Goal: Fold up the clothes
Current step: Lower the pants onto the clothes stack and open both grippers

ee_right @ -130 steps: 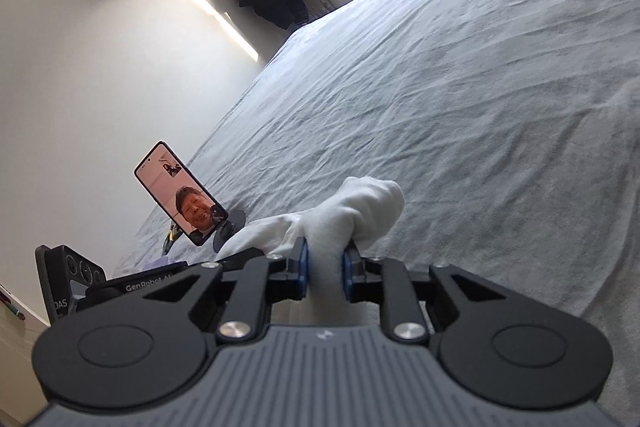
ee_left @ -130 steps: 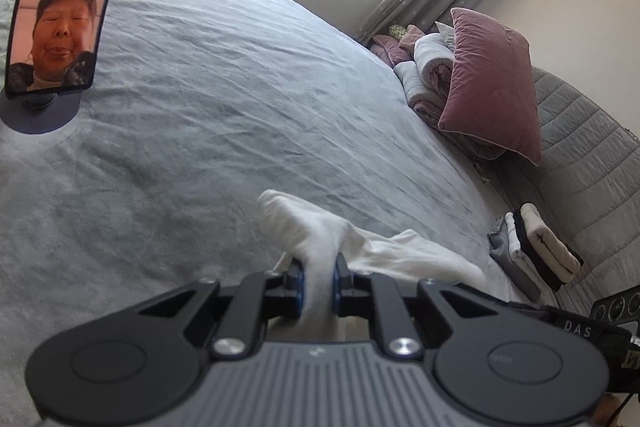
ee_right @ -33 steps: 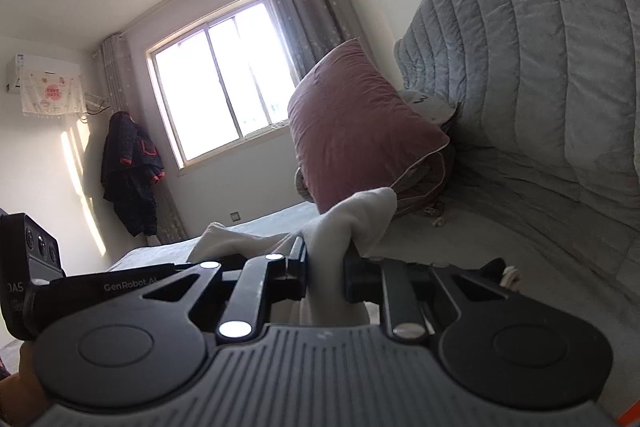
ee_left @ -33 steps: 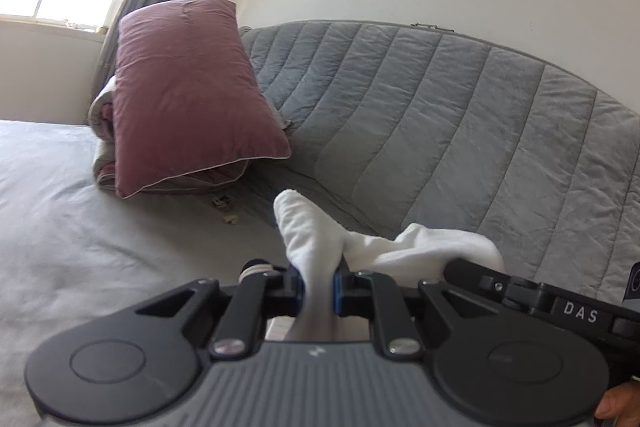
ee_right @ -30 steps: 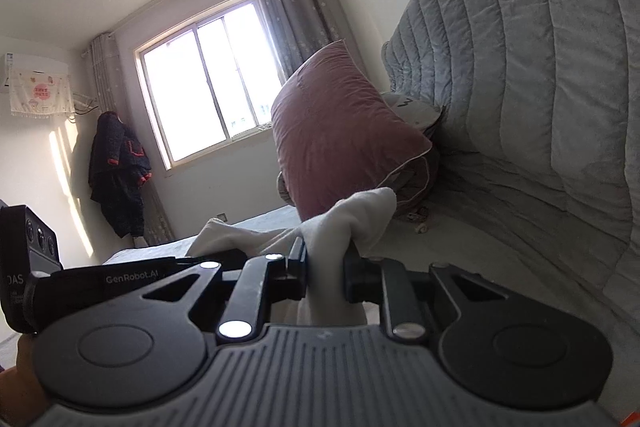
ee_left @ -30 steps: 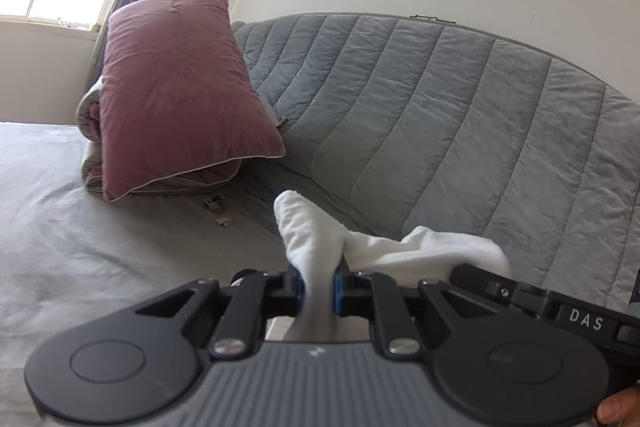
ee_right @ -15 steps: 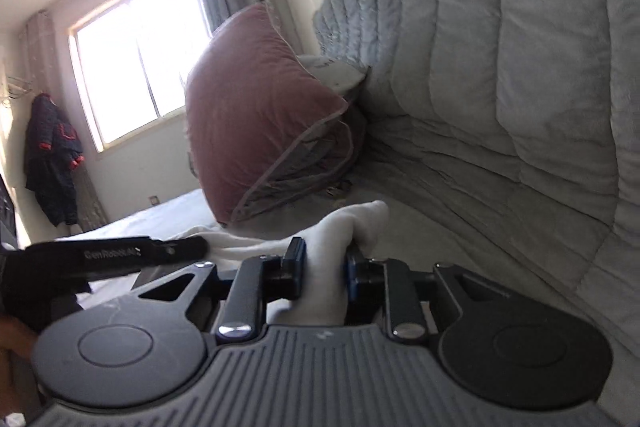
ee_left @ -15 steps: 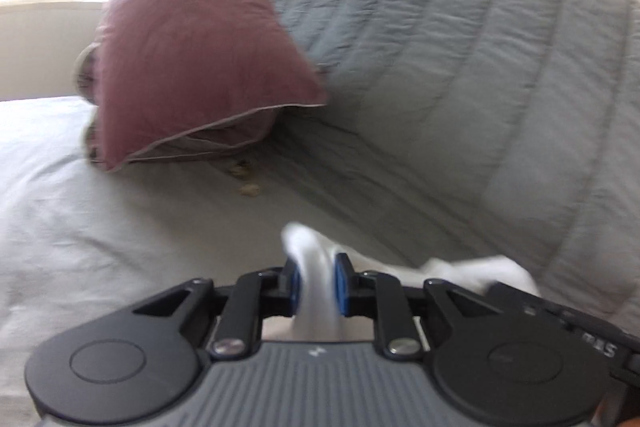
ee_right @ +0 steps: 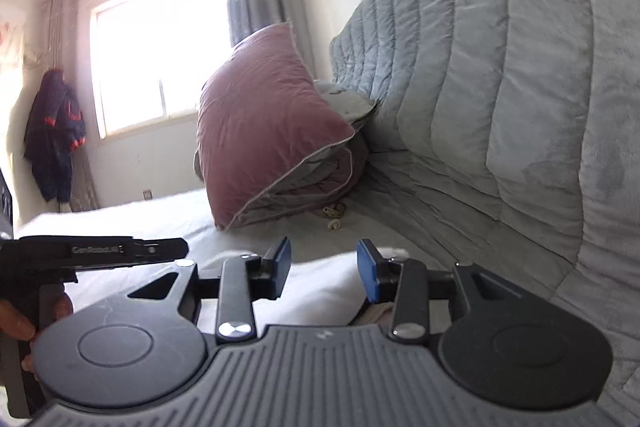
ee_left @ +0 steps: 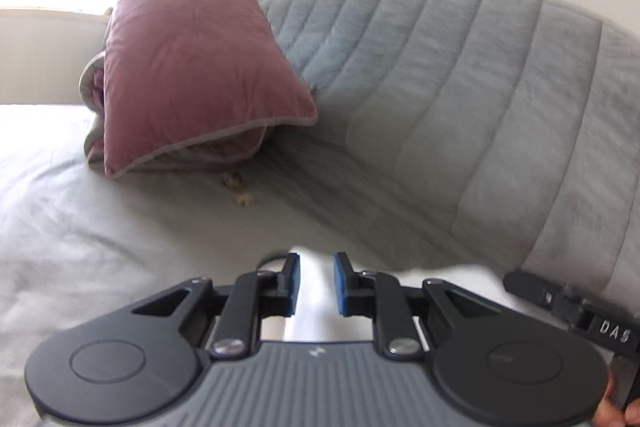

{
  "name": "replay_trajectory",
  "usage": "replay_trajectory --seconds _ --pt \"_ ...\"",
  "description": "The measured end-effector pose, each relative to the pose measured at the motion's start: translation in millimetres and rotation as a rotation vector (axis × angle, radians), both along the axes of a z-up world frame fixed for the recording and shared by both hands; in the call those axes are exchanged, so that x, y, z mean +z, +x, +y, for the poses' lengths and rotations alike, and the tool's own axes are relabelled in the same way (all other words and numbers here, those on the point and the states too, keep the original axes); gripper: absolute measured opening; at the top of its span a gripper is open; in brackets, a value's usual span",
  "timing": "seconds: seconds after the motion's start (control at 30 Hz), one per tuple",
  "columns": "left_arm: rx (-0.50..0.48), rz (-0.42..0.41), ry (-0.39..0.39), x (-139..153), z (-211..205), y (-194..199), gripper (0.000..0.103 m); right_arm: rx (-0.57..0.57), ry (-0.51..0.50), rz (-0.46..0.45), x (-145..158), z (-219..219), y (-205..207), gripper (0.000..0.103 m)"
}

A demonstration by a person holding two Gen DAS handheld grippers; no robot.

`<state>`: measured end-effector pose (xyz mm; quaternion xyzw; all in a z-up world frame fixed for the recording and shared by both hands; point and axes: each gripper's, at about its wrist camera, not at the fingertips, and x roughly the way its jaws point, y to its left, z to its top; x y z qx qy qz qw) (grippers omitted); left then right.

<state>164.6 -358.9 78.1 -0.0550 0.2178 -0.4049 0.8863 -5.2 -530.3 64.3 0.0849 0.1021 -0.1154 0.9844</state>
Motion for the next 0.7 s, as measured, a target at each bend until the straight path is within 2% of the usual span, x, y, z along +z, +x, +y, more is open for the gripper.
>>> replay_trajectory --seconds 0.1,0.17,0.3,0.53,0.7 --pt "0.032 0.009 0.056 -10 -2 -4 0.017 -0.012 -0.016 0.060 -9 1 6 0.041" --pt "0.045 0.020 0.059 -8 0 -7 0.017 -0.017 -0.008 0.068 -8 0 4 0.041" --pt "0.047 0.022 0.049 5 14 -21 0.017 -0.024 0.001 0.051 1 3 -6 0.041" --pt "0.073 0.066 0.120 19 36 -56 0.021 -0.014 0.005 0.032 25 25 -34 0.041" --pt "0.098 0.147 0.153 21 59 -84 0.037 -0.011 0.046 0.035 38 41 -59 0.041"
